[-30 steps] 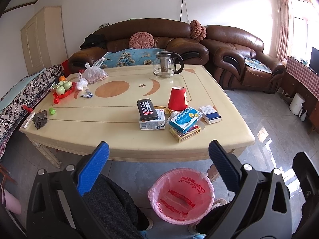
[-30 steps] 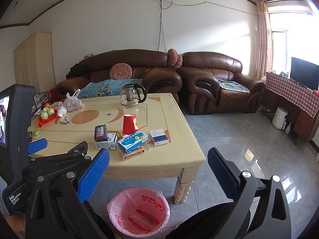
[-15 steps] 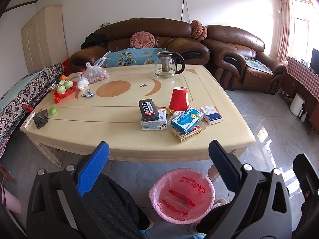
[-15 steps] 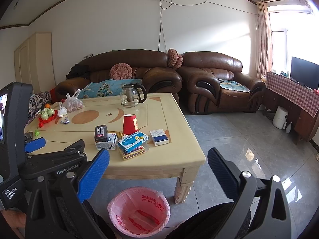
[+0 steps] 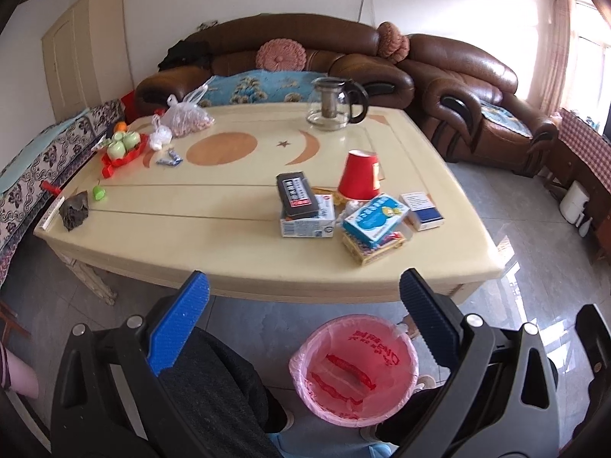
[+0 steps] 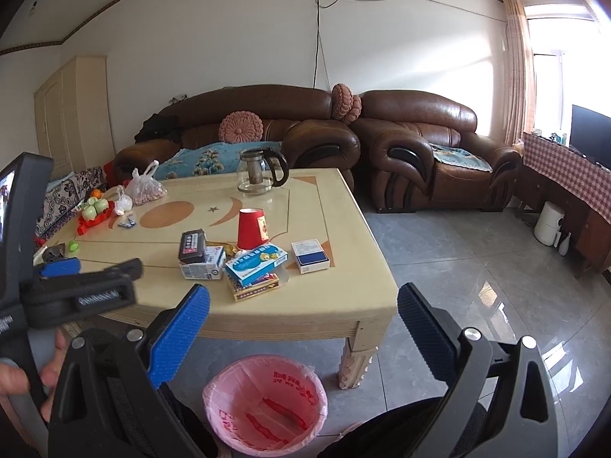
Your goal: Collect trash
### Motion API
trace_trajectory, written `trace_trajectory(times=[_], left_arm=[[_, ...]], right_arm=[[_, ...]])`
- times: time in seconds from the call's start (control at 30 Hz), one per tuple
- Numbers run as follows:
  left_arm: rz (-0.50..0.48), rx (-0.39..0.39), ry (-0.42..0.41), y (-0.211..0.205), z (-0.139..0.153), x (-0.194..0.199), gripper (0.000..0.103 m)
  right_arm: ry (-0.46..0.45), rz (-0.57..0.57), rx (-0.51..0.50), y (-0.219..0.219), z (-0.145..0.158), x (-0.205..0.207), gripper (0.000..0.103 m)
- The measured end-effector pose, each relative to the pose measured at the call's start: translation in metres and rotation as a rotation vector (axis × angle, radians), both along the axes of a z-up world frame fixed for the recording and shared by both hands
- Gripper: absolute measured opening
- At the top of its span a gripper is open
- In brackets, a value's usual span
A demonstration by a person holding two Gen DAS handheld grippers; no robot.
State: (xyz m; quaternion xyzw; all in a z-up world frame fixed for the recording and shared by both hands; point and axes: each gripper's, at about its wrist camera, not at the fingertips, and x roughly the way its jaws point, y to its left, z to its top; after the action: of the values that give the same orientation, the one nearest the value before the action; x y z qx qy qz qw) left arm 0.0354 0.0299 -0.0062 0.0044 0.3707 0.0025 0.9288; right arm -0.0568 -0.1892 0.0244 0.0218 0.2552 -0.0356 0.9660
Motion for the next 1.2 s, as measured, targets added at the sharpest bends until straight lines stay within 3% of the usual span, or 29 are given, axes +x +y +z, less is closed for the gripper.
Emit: trace_trajectory(times=[0.53, 0.67, 0.93, 1.2], left_arm=[[0.046, -0.062, 0.169, 0.016, -0.023, 0.097, 0.098], [0.053, -0.024, 0.212, 0.012, -0.032, 0.122, 0.098], [0.057, -0.022, 0.316, 0.01, -0.052, 0.172, 0.098], [0.078, -0.002, 0.382, 0.009, -0.075, 0.212, 0.098]], right_arm=[[0.153, 0.066, 0.0, -0.038, -0.032, 0.113, 0.097], [0.187, 0.094, -0.017, -0.04, -0.037, 0.144, 0.097], [0.28, 0.135, -0.016, -0.05, -0.057, 0.203, 0.097], [0.394, 0.187, -0.003, -0.052, -0.092, 0.257, 0.097]])
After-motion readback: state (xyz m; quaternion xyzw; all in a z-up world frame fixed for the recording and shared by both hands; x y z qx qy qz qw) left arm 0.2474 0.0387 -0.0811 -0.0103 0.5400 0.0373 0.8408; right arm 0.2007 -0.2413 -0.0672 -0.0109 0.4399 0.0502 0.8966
